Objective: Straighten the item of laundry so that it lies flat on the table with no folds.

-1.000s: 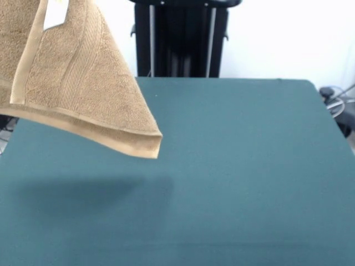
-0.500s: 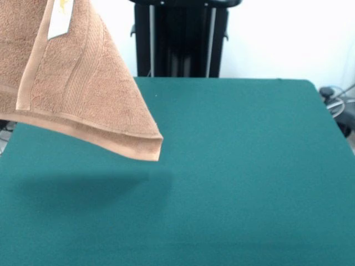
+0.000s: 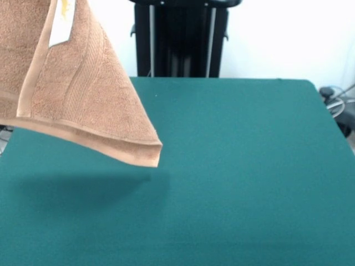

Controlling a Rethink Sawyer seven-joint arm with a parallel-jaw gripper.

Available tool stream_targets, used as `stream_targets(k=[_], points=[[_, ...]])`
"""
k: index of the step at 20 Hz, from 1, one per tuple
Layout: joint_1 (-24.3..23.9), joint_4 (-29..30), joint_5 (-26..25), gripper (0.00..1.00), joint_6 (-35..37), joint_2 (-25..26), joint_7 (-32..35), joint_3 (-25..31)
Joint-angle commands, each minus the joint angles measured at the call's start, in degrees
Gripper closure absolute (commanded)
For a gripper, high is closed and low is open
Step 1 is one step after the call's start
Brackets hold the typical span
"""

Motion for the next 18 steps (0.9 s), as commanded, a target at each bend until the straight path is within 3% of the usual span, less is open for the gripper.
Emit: stream_targets(k=[1, 9, 18], points=[[0.94, 9.08, 1.40, 1.00, -4.04, 3.01, 20.01, 1.36], [3.87, 6.86, -0.73, 1.00, -4.62, 7.62, 26.54, -3.27], [4.27, 4.86, -0.51, 1.00, -2.62, 9.26, 25.87, -4.33]])
